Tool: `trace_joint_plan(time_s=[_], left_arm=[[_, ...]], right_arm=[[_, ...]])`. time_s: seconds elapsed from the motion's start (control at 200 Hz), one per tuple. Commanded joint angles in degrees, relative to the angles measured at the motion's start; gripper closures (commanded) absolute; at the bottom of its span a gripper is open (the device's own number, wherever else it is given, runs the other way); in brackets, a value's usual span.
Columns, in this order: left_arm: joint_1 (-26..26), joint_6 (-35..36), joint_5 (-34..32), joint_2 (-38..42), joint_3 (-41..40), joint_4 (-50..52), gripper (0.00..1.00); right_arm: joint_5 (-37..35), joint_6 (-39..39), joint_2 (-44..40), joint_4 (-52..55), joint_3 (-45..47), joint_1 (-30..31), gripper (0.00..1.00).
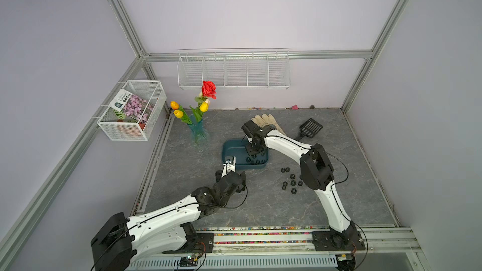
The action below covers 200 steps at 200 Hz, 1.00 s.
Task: Put the nuts on the desktop into the storage box
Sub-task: Place the nut in the storage box, then pick up the nut from the center of the board.
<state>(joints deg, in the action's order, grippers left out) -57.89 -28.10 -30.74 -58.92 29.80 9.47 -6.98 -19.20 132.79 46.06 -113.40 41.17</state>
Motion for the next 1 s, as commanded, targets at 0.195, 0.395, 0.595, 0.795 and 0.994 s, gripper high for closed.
trace_joint_plan(time_s=[0.195,0.395,0.595,0.795,0.994], left_arm=[[0.3,2.3,2.7,0.5,-1.8,-4.4,0.18],[0.3,3.8,4.0,0.5,-2.2,-5.9,0.18],[0.3,3.9,4.8,-0.1,-1.9,-6.3,0.18],[0.3,4.2,5.4,-1.3,-1.5,-6.8,0.18],[0.4,4.9,5.9,-4.3,0.8,-5.8,0.18]], right_arm=[[-2.3,0.0,4.2,-1.2,-1.7,-1.0,0.89],[-2.8,-0.1,5.2,-1.0,-2.4,-1.3,0.88],[-2.5,0.1,5.2,-0.4,-2.3,-1.3,0.78],[-2.0,0.2,5.0,0.0,-1.7,-1.3,0.63],[-1.9,0.5,2.0,0.2,-0.5,-0.9,0.56]])
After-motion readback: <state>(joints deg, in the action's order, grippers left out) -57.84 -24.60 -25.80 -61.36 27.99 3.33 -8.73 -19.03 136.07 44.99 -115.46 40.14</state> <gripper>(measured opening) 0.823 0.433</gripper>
